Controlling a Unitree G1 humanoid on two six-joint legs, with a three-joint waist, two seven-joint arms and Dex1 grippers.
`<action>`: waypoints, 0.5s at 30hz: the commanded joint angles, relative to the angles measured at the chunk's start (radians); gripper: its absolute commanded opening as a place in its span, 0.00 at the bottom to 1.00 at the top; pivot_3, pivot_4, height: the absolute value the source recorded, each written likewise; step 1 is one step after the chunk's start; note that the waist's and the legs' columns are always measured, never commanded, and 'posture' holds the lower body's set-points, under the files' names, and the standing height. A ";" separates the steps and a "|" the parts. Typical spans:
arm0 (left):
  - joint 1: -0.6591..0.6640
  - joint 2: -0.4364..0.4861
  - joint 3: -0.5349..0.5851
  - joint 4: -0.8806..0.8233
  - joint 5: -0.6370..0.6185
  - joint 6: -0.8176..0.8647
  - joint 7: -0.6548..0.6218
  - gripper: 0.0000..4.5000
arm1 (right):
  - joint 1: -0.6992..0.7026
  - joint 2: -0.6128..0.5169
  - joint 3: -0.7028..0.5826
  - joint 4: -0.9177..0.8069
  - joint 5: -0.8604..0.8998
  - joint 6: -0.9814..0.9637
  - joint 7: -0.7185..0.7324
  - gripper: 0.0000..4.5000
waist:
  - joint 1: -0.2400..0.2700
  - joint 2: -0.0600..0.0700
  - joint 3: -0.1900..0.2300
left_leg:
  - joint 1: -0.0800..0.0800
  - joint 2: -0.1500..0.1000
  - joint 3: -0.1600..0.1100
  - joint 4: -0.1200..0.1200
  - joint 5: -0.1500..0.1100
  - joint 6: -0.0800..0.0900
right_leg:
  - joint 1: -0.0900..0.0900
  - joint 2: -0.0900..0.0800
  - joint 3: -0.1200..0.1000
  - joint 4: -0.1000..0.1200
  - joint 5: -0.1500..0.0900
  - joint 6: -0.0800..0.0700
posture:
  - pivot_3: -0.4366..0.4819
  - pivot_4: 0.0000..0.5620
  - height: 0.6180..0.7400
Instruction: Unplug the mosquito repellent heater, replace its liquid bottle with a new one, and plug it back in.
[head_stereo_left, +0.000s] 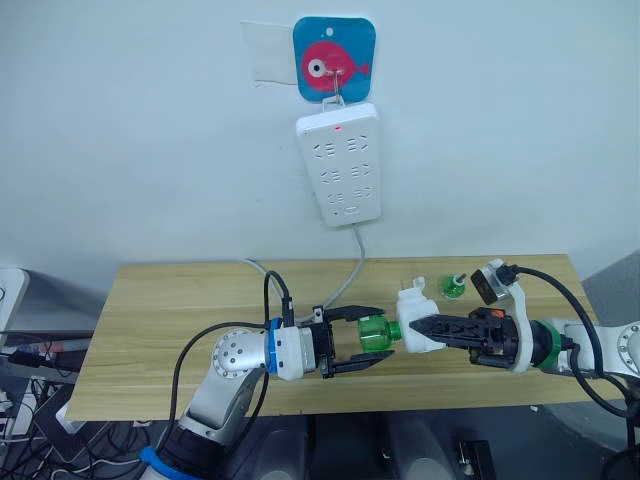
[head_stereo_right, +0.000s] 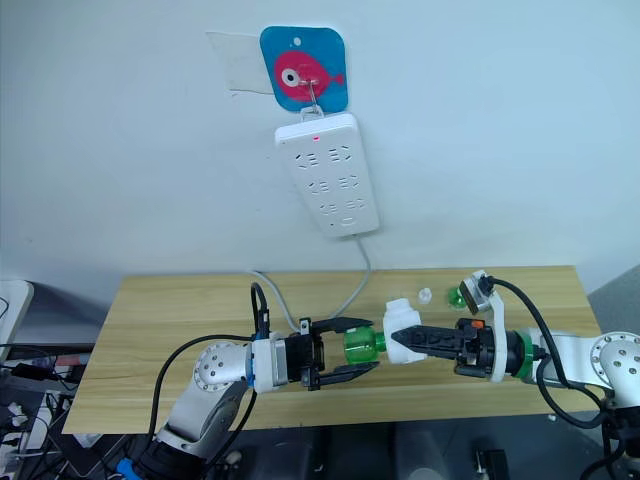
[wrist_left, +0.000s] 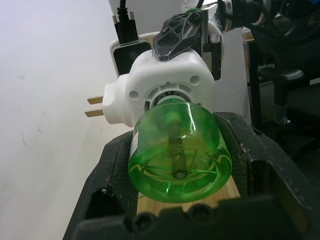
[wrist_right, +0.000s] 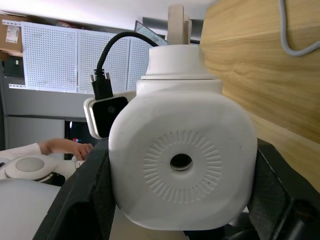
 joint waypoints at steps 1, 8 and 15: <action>-0.005 -0.009 -0.035 -0.005 0.007 -0.018 -0.022 0.51 | -0.005 0.009 0.014 -0.077 0.031 -0.005 0.004 0.66 | 0.000 0.000 0.000 | 0.000 0.000 0.000 0.000 0.000 0.000 | 0.000 0.000 0.000 0.000 0.000 0.000 | 0.39 0.48 1.00; -0.023 -0.023 -0.028 0.018 0.008 -0.044 -0.022 0.51 | 0.002 -0.017 0.032 -0.113 0.031 -0.005 -0.003 0.66 | 0.000 0.000 0.000 | 0.000 0.000 0.000 0.000 0.000 0.000 | 0.000 0.000 0.000 0.000 0.000 0.000 | 0.39 0.48 1.00; -0.027 -0.033 -0.030 0.021 0.008 -0.047 -0.019 0.51 | -0.019 0.055 0.023 -0.084 0.031 -0.040 -0.024 0.66 | -0.001 0.000 0.000 | 0.000 0.000 0.000 0.000 0.000 0.000 | 0.000 0.000 0.000 0.000 0.000 0.000 | 0.38 0.50 1.00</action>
